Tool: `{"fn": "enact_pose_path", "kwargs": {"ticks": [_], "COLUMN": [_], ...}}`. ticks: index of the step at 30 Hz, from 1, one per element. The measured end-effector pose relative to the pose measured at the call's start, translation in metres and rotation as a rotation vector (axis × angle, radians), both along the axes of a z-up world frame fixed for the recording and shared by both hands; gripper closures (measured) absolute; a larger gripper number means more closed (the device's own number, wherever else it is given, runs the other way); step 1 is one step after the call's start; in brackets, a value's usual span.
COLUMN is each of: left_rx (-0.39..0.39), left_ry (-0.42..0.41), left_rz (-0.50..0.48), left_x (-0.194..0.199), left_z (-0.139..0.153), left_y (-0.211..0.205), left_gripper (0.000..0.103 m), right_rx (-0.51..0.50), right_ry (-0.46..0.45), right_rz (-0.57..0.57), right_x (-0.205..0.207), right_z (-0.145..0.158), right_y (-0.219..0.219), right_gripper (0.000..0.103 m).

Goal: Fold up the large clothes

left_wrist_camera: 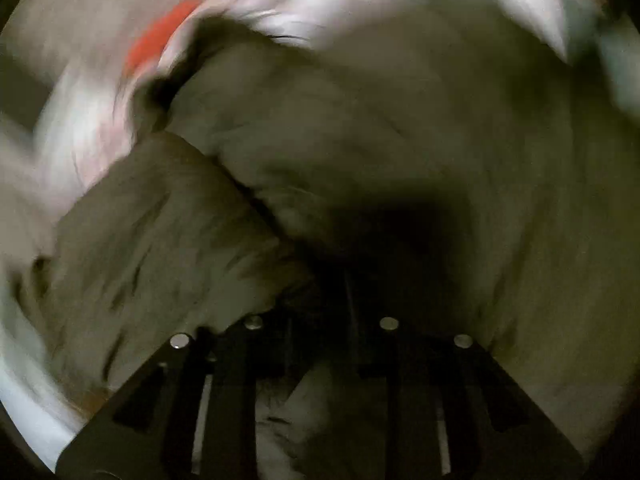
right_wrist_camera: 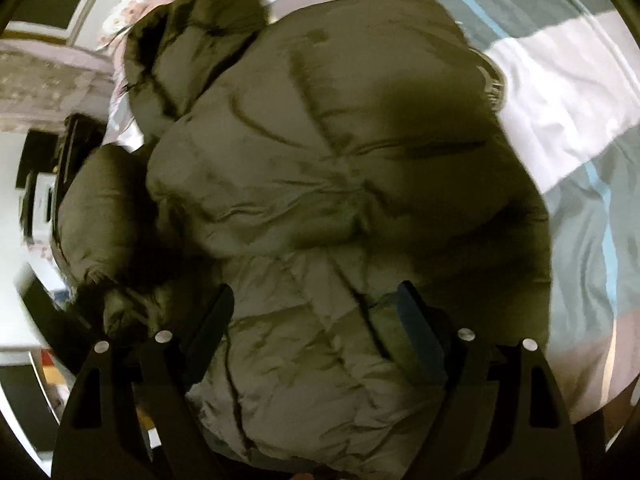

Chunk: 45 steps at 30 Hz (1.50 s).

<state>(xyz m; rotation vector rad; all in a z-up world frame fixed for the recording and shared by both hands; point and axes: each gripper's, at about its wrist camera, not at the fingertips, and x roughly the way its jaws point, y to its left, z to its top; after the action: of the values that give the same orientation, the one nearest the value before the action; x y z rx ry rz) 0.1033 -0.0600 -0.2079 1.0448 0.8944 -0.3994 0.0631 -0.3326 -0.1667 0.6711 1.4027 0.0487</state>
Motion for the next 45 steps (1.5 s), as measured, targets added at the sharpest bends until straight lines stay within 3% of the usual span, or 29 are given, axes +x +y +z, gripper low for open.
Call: {"fn": "enact_pose_path", "kwargs": {"ticks": [1,2,6,8,10,13,14,16,18,20,21,24,27,30,31,33,35,38,39,40,41,42,44,45], "left_rx": [0.087,0.103,-0.069,-0.101,-0.054,0.095,0.118,0.15,0.241,0.348,0.363,0.29,0.115,-0.14,-0.218,-0.35,-0.431,-0.476,-0.471,-0.429,-0.355,-0.234,-0.089,-0.059], "left_ry": [-0.034,-0.028,0.074,0.092,0.033,-0.196,-0.229,-0.252,-0.28,-0.308,-0.306,-0.283,-0.236,-0.133,-0.073,0.137,0.366,0.462,0.434,0.324,0.152,-0.1,-0.432,-0.538], "left_rz": [-0.056,-0.065,0.069,0.092,0.037,-0.141,-0.176,-0.276,-0.359,-0.418,-0.428,-0.359,-0.26,-0.158,-0.12,-0.035,0.05,0.155,0.169,0.177,0.165,0.125,0.01,-0.06], "left_x": [-0.009,-0.009,0.018,0.022,0.011,-0.031,-0.039,-0.058,-0.071,-0.083,-0.083,-0.08,-0.075,-0.057,-0.051,-0.035,-0.012,-0.012,-0.019,-0.02,-0.027,-0.047,-0.076,-0.092], "left_z": [-0.014,-0.018,0.003,0.007,0.003,-0.002,-0.004,-0.011,-0.029,-0.052,-0.057,-0.039,0.002,0.046,0.056,0.061,0.054,0.055,0.06,0.069,0.079,0.09,0.098,0.099], "left_y": [-0.004,0.0,0.03,0.031,0.017,-0.017,-0.025,-0.042,-0.052,-0.053,-0.051,-0.047,-0.045,-0.025,-0.019,-0.008,0.0,0.005,0.005,0.0,-0.008,-0.02,-0.038,-0.044], "left_gripper": [0.067,0.062,0.06,0.06,0.06,0.059,0.059,0.056,0.051,0.053,0.053,0.049,0.049,0.025,0.017,0.015,0.015,0.015,0.015,0.015,0.015,0.015,0.007,0.004], "right_rx": [-0.003,-0.007,-0.011,0.007,0.036,0.066,0.067,0.058,0.036,0.005,0.001,0.011,0.009,0.003,0.006,0.023,0.047,0.076,0.082,0.081,0.077,0.069,0.062,0.065], "right_ry": [0.008,0.012,0.021,0.027,0.038,0.048,0.049,0.044,0.036,0.029,0.03,0.039,0.022,0.007,0.009,0.023,0.047,0.079,0.081,0.078,0.073,0.067,0.059,0.059], "right_rz": [-0.023,-0.036,-0.079,-0.077,-0.066,-0.065,-0.071,-0.1,-0.124,-0.136,-0.137,-0.131,-0.109,-0.11,-0.114,-0.119,-0.119,-0.124,-0.125,-0.127,-0.126,-0.126,-0.123,-0.12], "right_x": [0.0,0.0,-0.001,0.0,0.001,0.002,0.002,0.002,0.003,0.004,0.004,0.005,0.007,0.008,0.007,0.006,0.005,0.002,0.002,0.002,0.002,0.002,0.004,0.005], "right_z": [-0.002,-0.003,-0.005,-0.007,-0.01,-0.012,-0.012,-0.011,-0.009,-0.009,-0.009,-0.013,-0.01,-0.006,-0.006,-0.011,-0.017,-0.024,-0.024,-0.023,-0.022,-0.02,-0.019,-0.019], "right_y": [-0.007,-0.012,-0.022,-0.02,-0.016,-0.011,-0.01,-0.015,-0.019,-0.024,-0.026,-0.027,-0.025,-0.025,-0.026,-0.026,-0.027,-0.028,-0.03,-0.031,-0.031,-0.032,-0.03,-0.028], "right_gripper": [0.02,0.02,0.02,0.02,0.02,0.02,0.02,0.02,0.02,0.02,0.02,0.02,0.02,0.02,0.02,0.02,0.02,0.02,0.02,0.02,0.02,0.02,0.02,0.02]}}
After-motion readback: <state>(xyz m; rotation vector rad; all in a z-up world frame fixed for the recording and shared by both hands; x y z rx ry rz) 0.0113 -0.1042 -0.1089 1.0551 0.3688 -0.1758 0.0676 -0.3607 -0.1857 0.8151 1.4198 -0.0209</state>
